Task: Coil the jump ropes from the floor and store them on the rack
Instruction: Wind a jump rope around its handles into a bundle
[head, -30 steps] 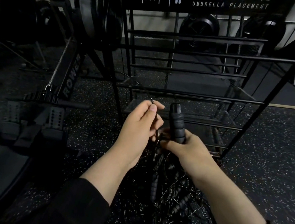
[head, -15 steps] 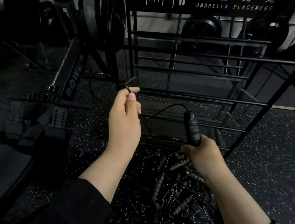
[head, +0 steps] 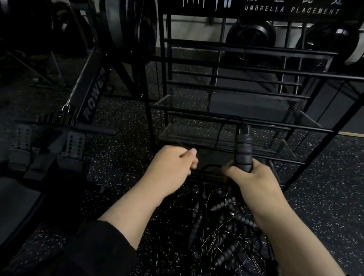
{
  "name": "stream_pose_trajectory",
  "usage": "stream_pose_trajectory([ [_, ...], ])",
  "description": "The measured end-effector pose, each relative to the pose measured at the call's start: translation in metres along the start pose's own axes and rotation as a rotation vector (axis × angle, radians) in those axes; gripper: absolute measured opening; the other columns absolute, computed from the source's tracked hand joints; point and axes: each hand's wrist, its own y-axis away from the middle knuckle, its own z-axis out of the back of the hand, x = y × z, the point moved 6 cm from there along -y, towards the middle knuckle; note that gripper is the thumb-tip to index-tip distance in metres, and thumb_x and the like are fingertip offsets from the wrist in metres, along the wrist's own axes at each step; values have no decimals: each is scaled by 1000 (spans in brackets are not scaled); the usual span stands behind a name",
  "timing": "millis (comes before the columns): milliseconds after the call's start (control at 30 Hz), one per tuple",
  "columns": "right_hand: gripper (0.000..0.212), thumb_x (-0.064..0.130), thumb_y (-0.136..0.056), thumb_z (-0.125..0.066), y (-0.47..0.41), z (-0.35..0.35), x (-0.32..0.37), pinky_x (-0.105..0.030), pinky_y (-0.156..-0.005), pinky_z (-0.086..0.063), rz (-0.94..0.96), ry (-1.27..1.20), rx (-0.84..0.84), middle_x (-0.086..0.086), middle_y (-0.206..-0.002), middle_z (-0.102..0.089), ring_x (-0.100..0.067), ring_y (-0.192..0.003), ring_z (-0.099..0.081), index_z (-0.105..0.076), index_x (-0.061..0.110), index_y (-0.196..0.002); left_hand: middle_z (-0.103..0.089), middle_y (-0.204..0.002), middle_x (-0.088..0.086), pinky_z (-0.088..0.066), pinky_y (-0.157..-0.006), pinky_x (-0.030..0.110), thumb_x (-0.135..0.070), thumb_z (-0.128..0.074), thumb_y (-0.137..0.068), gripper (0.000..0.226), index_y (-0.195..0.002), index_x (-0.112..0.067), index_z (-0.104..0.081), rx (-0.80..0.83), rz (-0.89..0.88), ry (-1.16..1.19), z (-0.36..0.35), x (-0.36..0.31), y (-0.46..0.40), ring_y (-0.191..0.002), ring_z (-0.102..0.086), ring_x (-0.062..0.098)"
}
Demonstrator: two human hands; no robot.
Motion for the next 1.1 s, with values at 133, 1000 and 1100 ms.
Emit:
stream_pose_trajectory([
  [133,6,6,-92,-68,3,-4,7,-32,-57,-45,-2,-284,83,-7,-71,-66,-19,-57,-53,-64,12,-92,-78,-97,1,-58,-83,37,-24,-54,-101,25,-105,-15,-76,343,5,-110,-26,0,10,-93,-74,20],
  [1000,15,3,-89,-72,16,-33,3,-26,-62,-52,8,85,316,1,-75,-77,-9,-63,-64,-63,7,-101,-49,-65,-4,-40,-60,29,-22,-28,-113,25,-97,-18,-47,26,-184,786,-3,-28,5,-59,-41,11],
  [1100,14,2,-90,-71,18,-36,6,-17,-56,-48,43,181,360,6,-70,-75,-5,-58,-61,-62,9,-99,-50,-66,-3,-41,-59,27,-21,-29,-113,24,-98,-17,-48,-11,-170,900,8,-27,4,-58,-41,11],
])
